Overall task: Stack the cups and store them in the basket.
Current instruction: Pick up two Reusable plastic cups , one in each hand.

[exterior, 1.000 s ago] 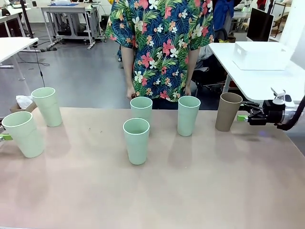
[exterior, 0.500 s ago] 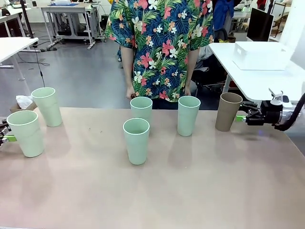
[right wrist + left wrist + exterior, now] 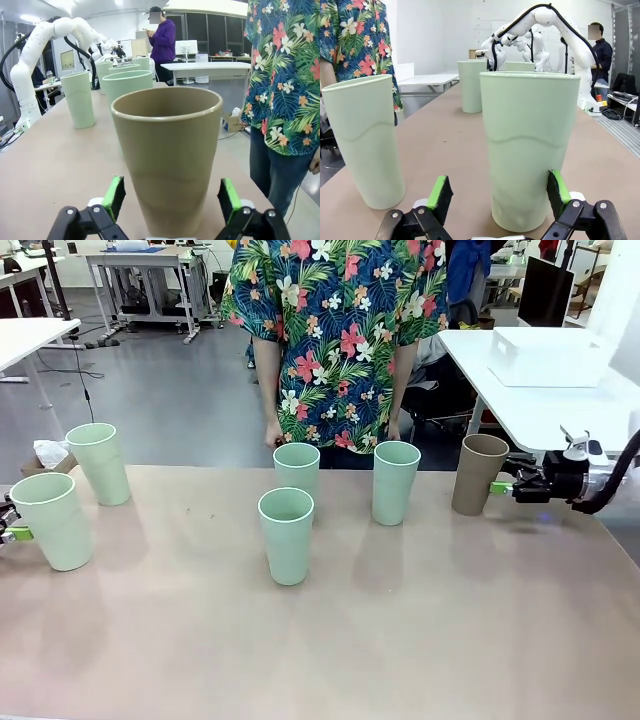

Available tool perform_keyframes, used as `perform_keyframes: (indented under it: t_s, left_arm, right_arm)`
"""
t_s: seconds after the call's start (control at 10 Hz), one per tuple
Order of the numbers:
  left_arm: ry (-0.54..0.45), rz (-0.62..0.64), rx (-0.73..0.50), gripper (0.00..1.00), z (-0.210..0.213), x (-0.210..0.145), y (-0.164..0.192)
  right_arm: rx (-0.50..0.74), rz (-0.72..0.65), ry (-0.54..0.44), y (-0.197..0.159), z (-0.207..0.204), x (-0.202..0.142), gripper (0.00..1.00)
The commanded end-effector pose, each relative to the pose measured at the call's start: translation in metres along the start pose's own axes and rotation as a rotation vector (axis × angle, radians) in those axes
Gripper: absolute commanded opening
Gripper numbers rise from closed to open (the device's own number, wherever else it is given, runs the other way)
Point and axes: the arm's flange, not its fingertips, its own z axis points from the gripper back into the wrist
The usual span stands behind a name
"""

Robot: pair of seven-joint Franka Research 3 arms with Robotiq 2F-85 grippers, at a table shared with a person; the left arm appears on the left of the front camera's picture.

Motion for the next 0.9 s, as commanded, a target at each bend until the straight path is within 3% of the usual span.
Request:
perform_keyframes:
  t_s: [0.0, 0.8]
  left_arm:
    - [0.006, -0.038, -0.035, 1.0, -0.001, 0.006, -0.009]
    - [-0.03, -0.032, -0.027, 1.0, -0.023, 0.006, -0.018]
  right_arm:
    - [-0.018, 0.029, -0.007, -0.005, -0.009, 0.001, 1.0]
    - [-0.029, 0.028, -0.009, -0.007, -0.02, -0.003, 1.0]
